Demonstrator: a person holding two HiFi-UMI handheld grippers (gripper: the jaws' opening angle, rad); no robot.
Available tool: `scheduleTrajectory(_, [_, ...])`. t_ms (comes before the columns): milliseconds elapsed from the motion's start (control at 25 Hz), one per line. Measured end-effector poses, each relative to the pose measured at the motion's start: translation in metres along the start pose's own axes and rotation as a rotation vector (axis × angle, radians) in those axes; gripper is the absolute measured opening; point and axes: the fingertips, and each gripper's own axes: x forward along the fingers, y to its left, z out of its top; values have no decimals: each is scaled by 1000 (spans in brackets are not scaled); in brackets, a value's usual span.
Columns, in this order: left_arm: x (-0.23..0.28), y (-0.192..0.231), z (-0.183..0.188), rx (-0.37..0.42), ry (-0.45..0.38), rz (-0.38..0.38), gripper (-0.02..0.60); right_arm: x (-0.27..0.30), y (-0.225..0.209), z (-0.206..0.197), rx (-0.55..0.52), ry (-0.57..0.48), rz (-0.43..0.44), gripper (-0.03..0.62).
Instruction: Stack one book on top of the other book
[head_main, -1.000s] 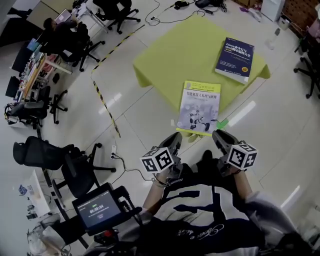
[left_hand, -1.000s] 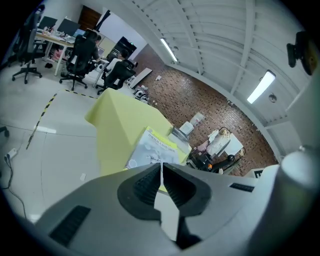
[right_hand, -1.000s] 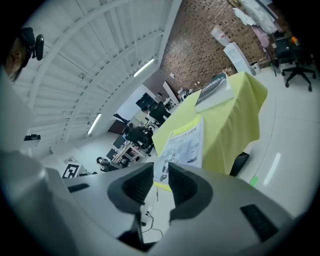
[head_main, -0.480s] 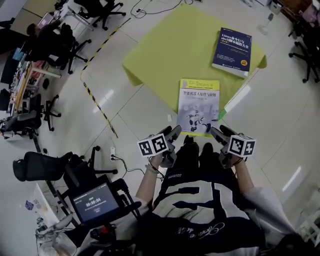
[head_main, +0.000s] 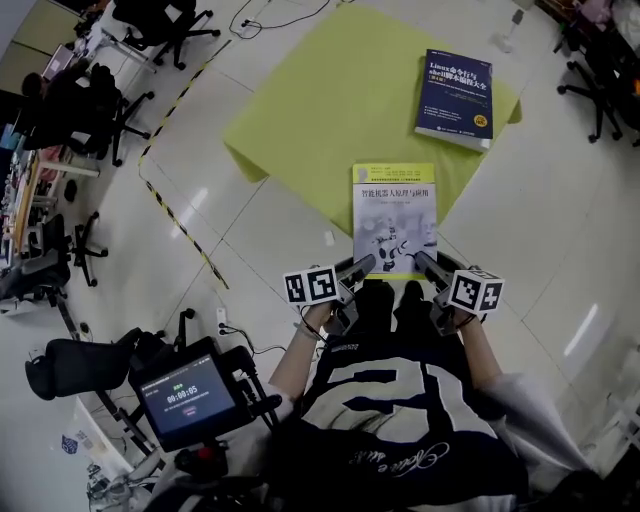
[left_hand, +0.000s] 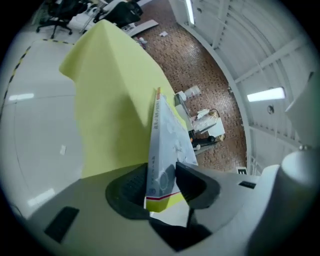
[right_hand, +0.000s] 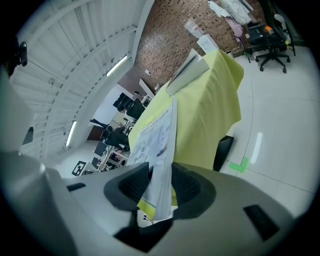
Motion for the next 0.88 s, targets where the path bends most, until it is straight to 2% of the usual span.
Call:
scheduleTrajectory(40, [-1, -3, -1, 38, 15, 7, 158, -3, 3, 1, 0, -3, -2, 130])
scheduleTrajectory(120, [-4, -8, -2, 106, 45, 22, 147, -8, 13, 5, 6, -5, 0, 101])
scheduleTrajectory(240, [-13, -15, -3, 176, 82, 27, 140, -14, 29, 8, 3, -8, -2, 91])
scheduleTrajectory(480, [-50, -56, -1, 217, 65, -82, 135, -44, 67, 5, 39, -80, 52, 91])
scheduleTrajectory(600, [-59, -72, 3, 224, 55, -107, 137, -56, 80, 9, 41, -120, 52, 92])
scheduleTrajectory(720, [-64, -92, 8, 282, 36, -134, 137, -70, 91, 19, -2, -158, 50, 92])
scheduleTrajectory(880, [-55, -128, 30, 367, 5, -188, 137, -91, 99, 55, -53, -239, 43, 92])
